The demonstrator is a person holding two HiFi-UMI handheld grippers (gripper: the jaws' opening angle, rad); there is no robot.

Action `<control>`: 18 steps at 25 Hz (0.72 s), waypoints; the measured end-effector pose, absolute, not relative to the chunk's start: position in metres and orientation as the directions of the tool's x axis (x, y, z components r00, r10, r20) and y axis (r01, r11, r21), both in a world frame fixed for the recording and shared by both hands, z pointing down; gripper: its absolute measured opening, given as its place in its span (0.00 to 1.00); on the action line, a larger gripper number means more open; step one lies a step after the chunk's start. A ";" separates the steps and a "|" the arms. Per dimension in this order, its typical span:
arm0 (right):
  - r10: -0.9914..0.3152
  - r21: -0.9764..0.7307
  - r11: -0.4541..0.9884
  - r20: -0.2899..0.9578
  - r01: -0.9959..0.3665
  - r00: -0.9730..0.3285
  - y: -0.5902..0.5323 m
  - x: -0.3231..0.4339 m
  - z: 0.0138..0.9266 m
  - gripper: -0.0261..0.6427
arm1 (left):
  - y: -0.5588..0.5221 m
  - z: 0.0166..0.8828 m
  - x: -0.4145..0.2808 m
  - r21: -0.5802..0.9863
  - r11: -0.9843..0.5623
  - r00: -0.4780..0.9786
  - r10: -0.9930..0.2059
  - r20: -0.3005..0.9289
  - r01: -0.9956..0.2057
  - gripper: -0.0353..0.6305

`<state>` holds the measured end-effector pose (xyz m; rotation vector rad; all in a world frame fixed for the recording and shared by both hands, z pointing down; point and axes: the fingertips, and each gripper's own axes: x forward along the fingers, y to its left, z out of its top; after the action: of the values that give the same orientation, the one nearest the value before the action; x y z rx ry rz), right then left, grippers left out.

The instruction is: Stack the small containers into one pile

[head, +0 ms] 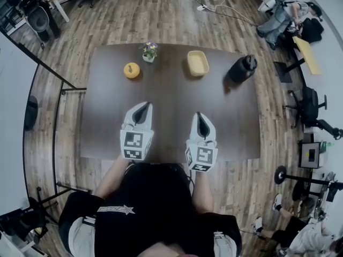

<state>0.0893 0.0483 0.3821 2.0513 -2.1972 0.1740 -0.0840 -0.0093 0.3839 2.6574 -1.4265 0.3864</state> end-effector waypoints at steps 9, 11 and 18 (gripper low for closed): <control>-0.984 0.003 0.066 0.167 -0.998 -0.065 0.043 0.094 0.380 0.05 | -0.010 0.386 -0.083 -0.042 -0.552 0.520 -0.806 0.282 -0.833 0.07; -0.984 0.000 0.064 0.169 -0.998 -0.063 0.043 0.095 0.381 0.05 | -0.009 0.386 -0.083 -0.043 -0.551 0.520 -0.808 0.278 -0.833 0.07; -0.982 0.007 0.064 0.178 -0.998 -0.062 0.043 0.095 0.385 0.05 | -0.008 0.387 -0.078 -0.057 -0.563 0.529 -0.802 0.277 -0.824 0.07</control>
<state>0.0951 0.0427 0.3849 2.0537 -2.1884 0.1757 -0.0776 -0.0077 0.3872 2.6756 -1.4264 0.4201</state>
